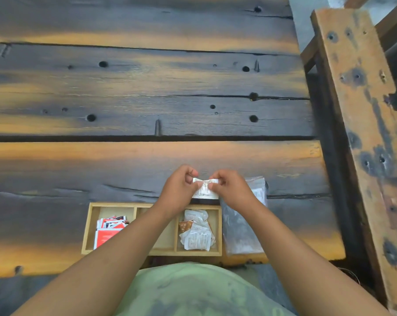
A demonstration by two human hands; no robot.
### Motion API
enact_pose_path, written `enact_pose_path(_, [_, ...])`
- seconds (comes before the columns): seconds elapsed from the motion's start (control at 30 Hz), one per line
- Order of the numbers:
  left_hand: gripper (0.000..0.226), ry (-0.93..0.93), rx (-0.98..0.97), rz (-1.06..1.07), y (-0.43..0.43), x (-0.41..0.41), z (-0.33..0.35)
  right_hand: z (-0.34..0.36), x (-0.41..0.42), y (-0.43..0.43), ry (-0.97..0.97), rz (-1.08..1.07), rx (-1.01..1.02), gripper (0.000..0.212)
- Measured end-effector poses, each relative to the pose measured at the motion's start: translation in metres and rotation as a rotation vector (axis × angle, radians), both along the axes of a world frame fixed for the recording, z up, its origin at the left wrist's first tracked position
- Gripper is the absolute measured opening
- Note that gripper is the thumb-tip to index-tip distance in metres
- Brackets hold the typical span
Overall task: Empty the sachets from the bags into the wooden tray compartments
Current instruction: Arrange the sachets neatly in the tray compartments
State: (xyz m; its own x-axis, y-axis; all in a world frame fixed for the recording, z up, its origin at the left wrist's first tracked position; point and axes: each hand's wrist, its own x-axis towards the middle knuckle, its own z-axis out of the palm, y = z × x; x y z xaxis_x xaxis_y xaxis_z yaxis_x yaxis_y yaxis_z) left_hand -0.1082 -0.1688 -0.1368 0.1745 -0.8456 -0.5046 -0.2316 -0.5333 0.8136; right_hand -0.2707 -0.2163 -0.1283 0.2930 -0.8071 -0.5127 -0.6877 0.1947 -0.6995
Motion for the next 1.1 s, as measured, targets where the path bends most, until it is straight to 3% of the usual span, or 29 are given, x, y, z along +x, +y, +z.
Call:
enact_pose_path(0.3, [0.011, -0.141, 0.000, -0.156, 0.041, 0.006, 0.006, 0.004, 0.007, 0.049, 0.071, 0.065, -0.041, 0.003])
enact_pose_path(0.63, [0.013, -0.389, -0.090, -0.407, 0.062, 0.008, 0.001, 0.003, 0.004, 0.074, 0.222, 0.176, -0.141, 0.016])
enact_pose_path(1.1, [0.009, -0.449, -0.135, -0.470, 0.062, 0.010, -0.007, 0.001, 0.007, 0.076, 0.375, 0.253, -0.226, 0.029])
